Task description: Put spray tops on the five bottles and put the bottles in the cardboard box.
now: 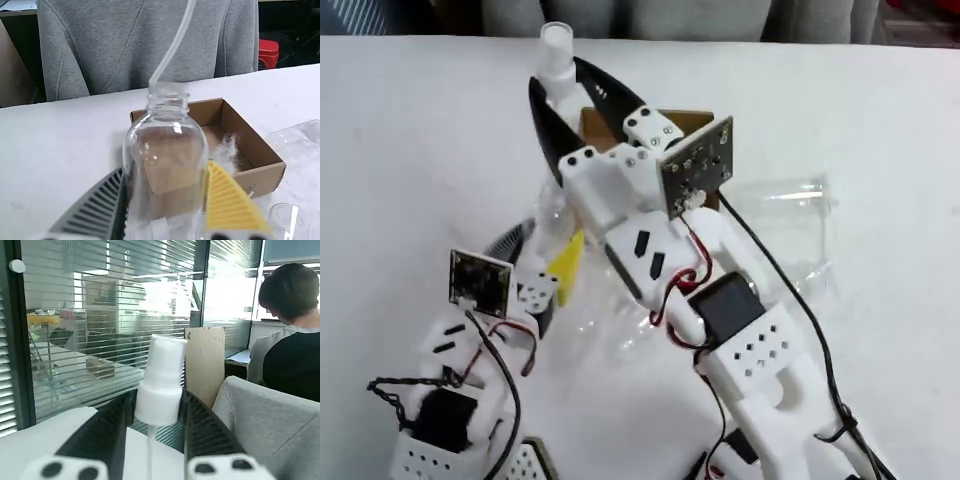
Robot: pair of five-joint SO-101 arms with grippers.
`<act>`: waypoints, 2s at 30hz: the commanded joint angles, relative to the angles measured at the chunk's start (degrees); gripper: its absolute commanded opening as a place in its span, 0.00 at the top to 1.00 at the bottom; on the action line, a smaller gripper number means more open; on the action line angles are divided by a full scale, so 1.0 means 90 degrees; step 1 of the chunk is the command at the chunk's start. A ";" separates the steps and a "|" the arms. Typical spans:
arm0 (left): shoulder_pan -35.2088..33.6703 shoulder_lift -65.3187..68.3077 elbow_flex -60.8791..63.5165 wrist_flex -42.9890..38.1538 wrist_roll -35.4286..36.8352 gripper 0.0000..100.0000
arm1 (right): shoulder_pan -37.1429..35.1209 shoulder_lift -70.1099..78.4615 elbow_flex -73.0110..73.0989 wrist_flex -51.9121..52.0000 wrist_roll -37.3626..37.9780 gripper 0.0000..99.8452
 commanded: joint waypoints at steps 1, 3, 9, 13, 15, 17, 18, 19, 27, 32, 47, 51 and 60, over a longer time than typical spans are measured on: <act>0.0093 -0.0093 -0.0068 -0.0234 -0.0049 0.95 | -0.0034 -0.0073 -0.0400 0.0024 -0.0049 0.98; 0.0093 -0.0093 -0.0068 -0.0234 -0.0049 0.95 | -0.0024 -0.0073 -0.0420 0.0024 -0.0039 0.98; 0.0093 -0.0093 -0.0059 -0.0234 -0.0049 0.95 | -0.0024 -0.0122 -0.0430 -0.0005 -0.0039 0.98; 0.0093 -0.0093 -0.0059 -0.0234 -0.0049 0.95 | -0.0024 -0.0122 -0.0469 -0.0005 -0.0039 0.98; 0.0093 -0.0093 -0.0049 -0.0234 -0.0049 0.95 | -0.0024 -0.0112 -0.0635 0.0024 -0.0039 0.98; 0.0093 -0.0093 -0.0049 -0.0234 -0.0049 0.95 | -0.0024 -0.0112 -0.0733 0.0034 -0.0039 0.98; 0.0093 -0.0093 -0.0049 -0.0234 -0.0049 0.95 | -0.0024 -0.0112 -0.0742 0.0044 -0.0039 0.98; 0.0093 -0.0093 -0.0049 -0.0234 -0.0049 0.95 | -0.0024 -0.0112 -0.0733 0.0044 -0.0039 0.98; 0.0093 -0.0093 -0.0049 -0.0234 -0.0049 0.95 | -0.0024 -0.0063 -0.0615 0.0083 -0.0039 0.98; 0.0093 -0.0093 -0.0049 -0.0234 -0.0049 0.95 | 0.0190 -0.0063 -0.0645 0.0083 -0.0039 0.98; 0.0093 -0.0093 -0.0049 -0.0234 -0.0049 0.95 | 0.0347 0.0298 -0.0615 0.0073 -0.0098 0.98; 0.0093 -0.0093 -0.0049 -0.0234 -0.0049 0.95 | 0.0337 0.0298 -0.0615 0.0122 -0.0352 0.98; 0.0093 -0.0093 -0.0049 -0.0234 -0.0049 0.95 | 0.0337 0.0298 -0.0606 0.0611 -0.0694 0.98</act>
